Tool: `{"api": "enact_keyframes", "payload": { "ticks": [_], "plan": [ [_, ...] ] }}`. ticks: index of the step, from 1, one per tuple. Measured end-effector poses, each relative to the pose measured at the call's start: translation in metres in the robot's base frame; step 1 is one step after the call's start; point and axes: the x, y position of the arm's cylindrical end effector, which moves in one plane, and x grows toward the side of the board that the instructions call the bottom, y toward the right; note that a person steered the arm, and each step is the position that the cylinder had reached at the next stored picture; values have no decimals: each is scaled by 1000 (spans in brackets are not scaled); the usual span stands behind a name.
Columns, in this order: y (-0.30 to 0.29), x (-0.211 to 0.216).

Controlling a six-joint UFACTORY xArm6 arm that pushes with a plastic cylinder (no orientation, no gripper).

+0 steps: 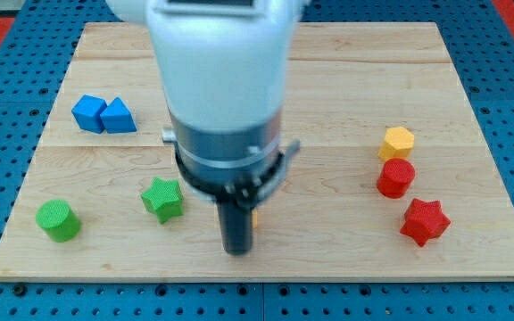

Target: Move the yellow heart diagonally to the yellow hexagon

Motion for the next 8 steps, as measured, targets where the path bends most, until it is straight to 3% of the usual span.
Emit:
{"api": "enact_keyframes", "payload": {
  "ticks": [2, 3, 5, 7, 8],
  "plan": [
    [-4, -103],
    [-17, -126],
    [47, -161],
    [46, -184],
    [86, -195]
  ]
}}
